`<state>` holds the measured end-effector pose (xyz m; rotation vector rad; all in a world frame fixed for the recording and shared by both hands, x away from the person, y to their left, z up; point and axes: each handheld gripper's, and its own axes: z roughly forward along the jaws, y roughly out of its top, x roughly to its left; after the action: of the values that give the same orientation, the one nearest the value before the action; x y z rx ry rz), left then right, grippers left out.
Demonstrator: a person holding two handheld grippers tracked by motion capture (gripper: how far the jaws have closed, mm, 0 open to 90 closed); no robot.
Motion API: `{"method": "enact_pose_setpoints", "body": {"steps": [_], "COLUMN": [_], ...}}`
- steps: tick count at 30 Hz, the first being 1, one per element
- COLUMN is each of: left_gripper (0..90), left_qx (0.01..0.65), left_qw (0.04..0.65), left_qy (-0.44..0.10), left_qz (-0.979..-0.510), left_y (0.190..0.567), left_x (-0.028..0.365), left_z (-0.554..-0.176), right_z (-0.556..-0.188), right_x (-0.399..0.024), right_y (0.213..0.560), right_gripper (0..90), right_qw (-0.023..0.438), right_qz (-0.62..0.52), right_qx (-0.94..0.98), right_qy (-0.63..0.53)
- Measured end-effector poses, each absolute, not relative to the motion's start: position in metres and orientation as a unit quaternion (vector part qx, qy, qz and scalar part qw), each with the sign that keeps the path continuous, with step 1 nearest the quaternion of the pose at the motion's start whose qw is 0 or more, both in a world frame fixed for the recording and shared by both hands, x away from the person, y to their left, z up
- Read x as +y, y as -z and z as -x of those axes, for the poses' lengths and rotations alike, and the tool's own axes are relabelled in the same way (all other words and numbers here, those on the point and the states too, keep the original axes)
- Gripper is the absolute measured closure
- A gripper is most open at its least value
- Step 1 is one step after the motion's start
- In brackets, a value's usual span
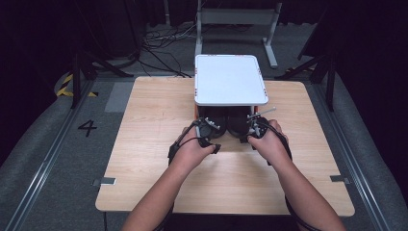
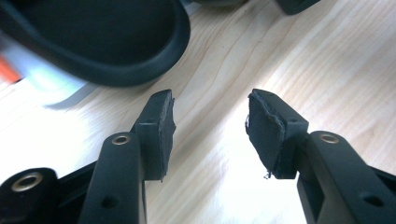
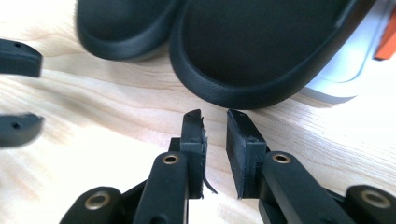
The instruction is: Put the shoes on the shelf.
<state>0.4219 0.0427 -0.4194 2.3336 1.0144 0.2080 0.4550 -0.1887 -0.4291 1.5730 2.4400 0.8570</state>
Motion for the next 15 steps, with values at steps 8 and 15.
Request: {"method": "enact_pose_setpoints", "body": {"steps": [8,15], "left_gripper": [43.5,37.0], "left_qx": [0.394,0.398], "left_qw": [0.308,0.323], "left_qy": [-0.098,-0.115], "left_qz": [-0.860,-0.851], "left_y": [0.404,0.394], "left_x": [0.078,0.105], "left_z": [-0.404,-0.391], "right_z": [-0.437,-0.428], "right_x": [-0.209,-0.240], "right_y": [0.406,0.390], "right_gripper": [68.9,48.0], "right_qw": [0.080,0.118], "right_qz": [-0.501,-0.475], "right_qx": [0.800,0.789], "right_qy": [-0.321,-0.371]}}
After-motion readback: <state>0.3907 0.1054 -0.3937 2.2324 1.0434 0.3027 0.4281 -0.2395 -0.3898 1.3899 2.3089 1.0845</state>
